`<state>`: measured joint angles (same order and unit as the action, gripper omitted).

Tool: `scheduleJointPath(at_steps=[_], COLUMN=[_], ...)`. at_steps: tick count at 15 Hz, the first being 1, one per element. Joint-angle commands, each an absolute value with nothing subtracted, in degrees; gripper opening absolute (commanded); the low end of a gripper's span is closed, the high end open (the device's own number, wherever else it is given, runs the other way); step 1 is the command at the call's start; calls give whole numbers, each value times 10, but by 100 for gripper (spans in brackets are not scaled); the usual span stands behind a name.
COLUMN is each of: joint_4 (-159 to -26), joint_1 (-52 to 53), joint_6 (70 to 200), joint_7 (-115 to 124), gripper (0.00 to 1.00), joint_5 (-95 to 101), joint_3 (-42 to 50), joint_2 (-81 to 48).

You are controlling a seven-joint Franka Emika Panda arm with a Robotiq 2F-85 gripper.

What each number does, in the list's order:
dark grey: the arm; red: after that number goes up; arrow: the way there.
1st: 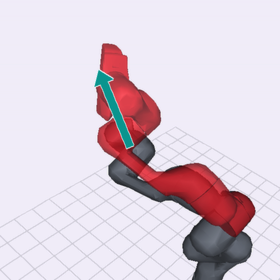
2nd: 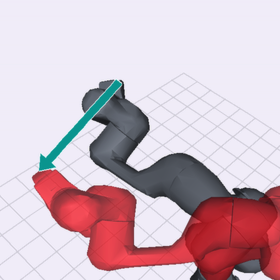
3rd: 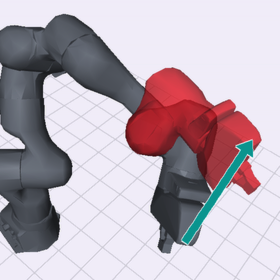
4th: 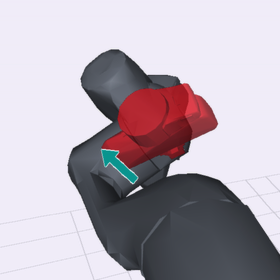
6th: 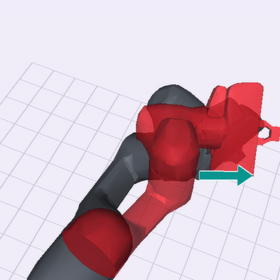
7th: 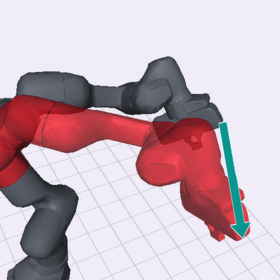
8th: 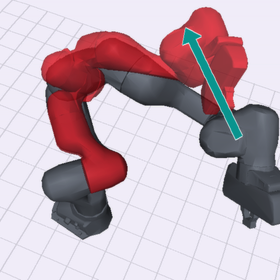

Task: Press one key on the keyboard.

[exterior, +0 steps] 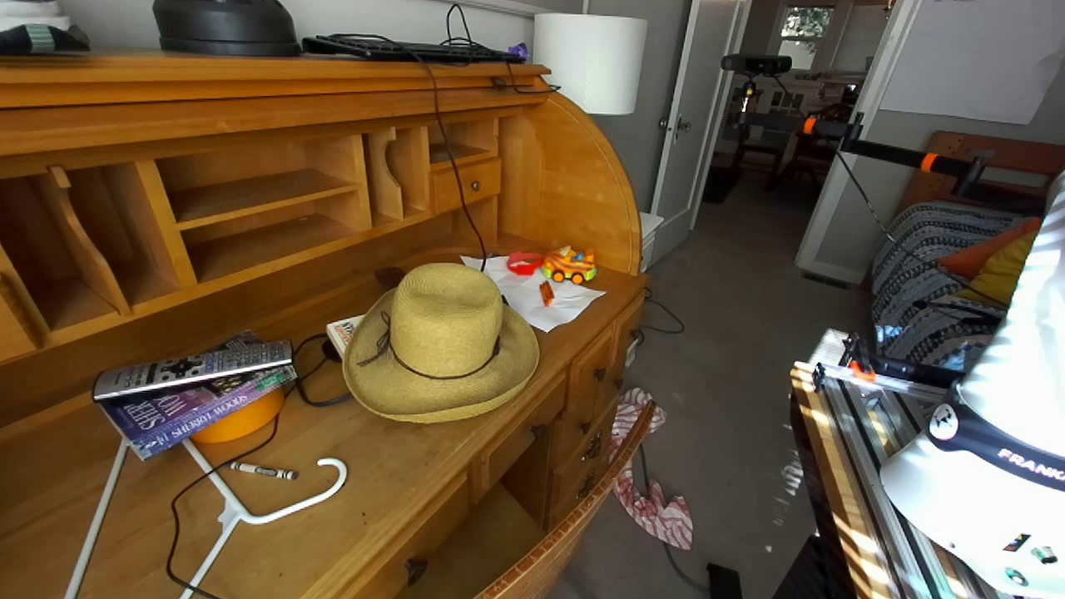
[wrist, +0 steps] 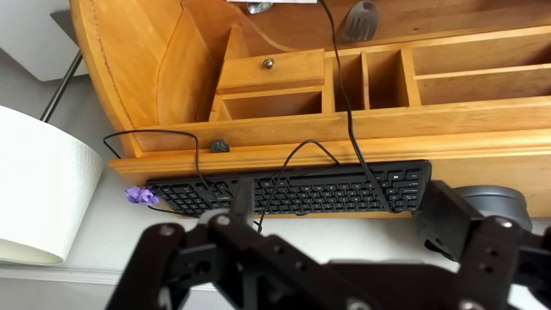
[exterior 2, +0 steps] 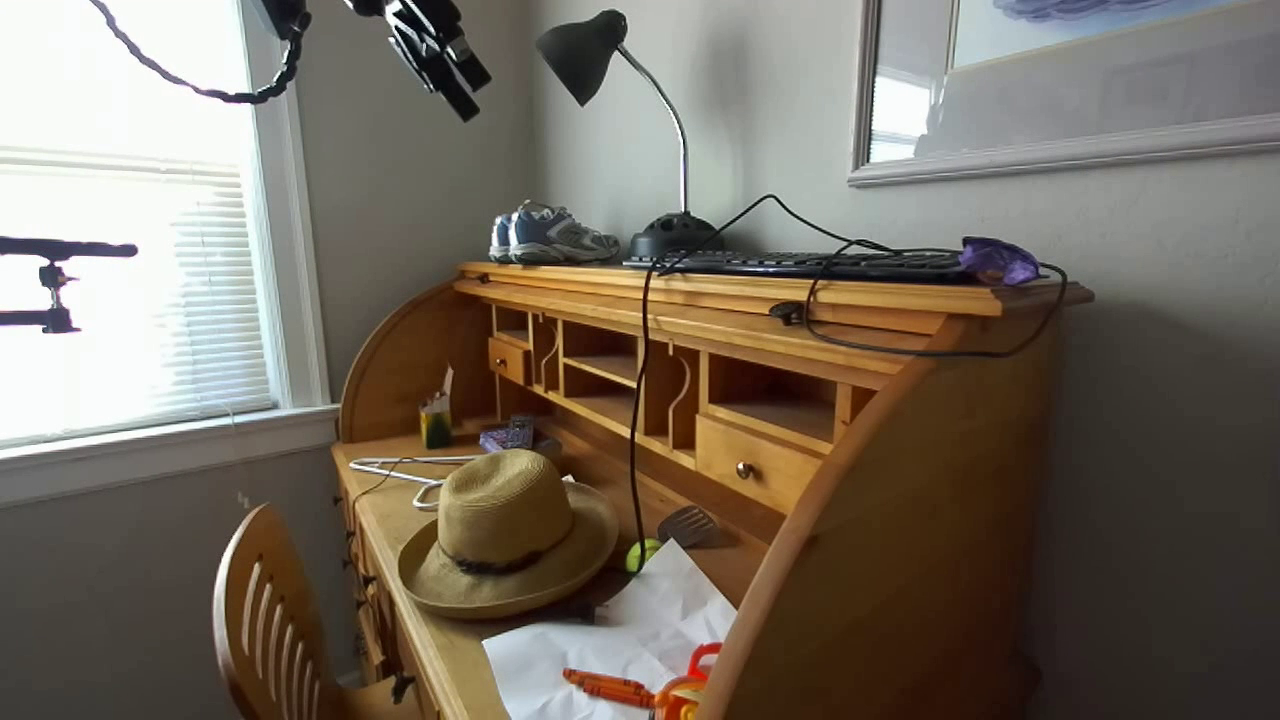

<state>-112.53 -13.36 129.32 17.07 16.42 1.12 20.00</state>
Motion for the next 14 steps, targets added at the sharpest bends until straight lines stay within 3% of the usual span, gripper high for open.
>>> scheduleJointPath(at_steps=[1,11,12,13,14], joint_4=[-1090,-901,-883,-863,-845], joint_1=[-128,-114,-113,-111,-110], joint_6=[1296,1291,1289,1284,1283], joint_7=[166,144,143,142,141], gripper=[100,100,75,74,66], joint_5=[167,132,131,127,124], joint_3=[19,50,52,54,56], joint_2=[172,34,18,1,-14])
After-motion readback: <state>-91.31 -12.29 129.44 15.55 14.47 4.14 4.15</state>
